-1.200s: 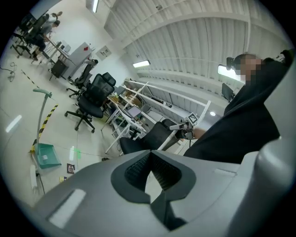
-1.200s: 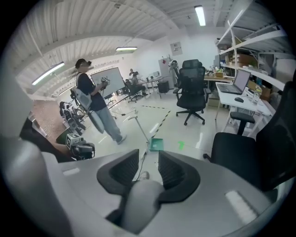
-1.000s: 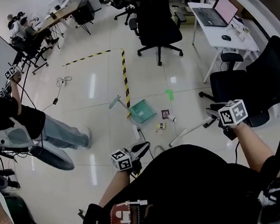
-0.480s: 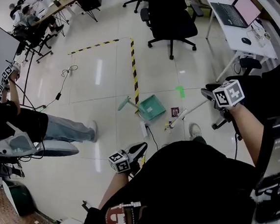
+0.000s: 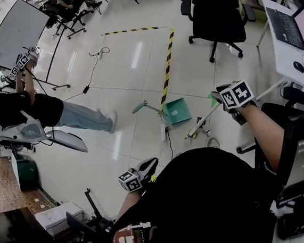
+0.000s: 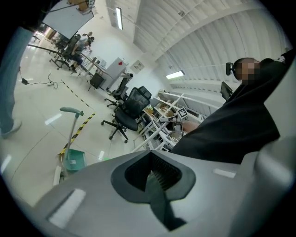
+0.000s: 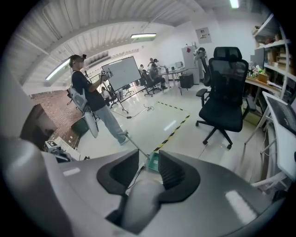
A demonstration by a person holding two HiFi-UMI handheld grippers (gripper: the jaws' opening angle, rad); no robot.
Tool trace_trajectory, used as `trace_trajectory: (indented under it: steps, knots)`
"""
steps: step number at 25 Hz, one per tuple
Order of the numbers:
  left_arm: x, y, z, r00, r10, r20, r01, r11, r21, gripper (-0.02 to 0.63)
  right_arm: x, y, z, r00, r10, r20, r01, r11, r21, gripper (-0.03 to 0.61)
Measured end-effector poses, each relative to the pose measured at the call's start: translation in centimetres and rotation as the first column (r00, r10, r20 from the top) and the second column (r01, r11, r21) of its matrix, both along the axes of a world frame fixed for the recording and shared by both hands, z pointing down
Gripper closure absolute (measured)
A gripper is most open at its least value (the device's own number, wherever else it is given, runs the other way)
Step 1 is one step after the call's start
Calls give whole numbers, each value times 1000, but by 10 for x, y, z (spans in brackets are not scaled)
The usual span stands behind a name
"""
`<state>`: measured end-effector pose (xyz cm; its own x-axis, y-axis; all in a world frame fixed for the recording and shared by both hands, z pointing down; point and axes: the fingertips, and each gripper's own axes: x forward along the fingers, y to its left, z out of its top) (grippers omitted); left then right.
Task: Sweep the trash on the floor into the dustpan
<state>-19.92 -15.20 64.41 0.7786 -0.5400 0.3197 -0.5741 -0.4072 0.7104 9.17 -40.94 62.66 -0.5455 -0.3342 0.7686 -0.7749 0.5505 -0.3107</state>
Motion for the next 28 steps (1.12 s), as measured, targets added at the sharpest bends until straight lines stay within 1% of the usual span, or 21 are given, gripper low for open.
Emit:
trace_trajectory:
  steps: [3,6,9,13,17,23,25,28]
  knots:
    - [10,-3,-5,1000,0,23,0,1000,-2,614,3,-19,24,1000,0,-10,0,999,-34,448]
    - [7,-4,-7,1000,-11,25,11,1000,-4,614,-2,-33,43,999,-11,-39,9,999,-42,448]
    - [-12,-6,0,999,-16,33,17,1000,-20,614,-19,-51,46,998,-35,-55,35,999,5,448]
    - [-46,-15,4,999,-33,33,34,999,-8,614,-50,-74,41,994,-80,-74,86,993,82,449]
    - [-62,-18,-3,998,-28,61,29,999,-21,614,-84,-92,36,987,-143,-79,154,974,165,449]
    - [-84,-13,-4,997,-48,63,48,999,-9,614,-120,-113,19,984,-163,-66,175,945,275,451]
    - [-86,-11,-3,997,-56,61,57,998,-11,614,-128,-112,16,980,-187,-71,200,939,279,453]
    - [-84,-12,-4,997,-56,60,57,998,-14,614,-131,-103,23,963,-246,-110,266,935,234,453]
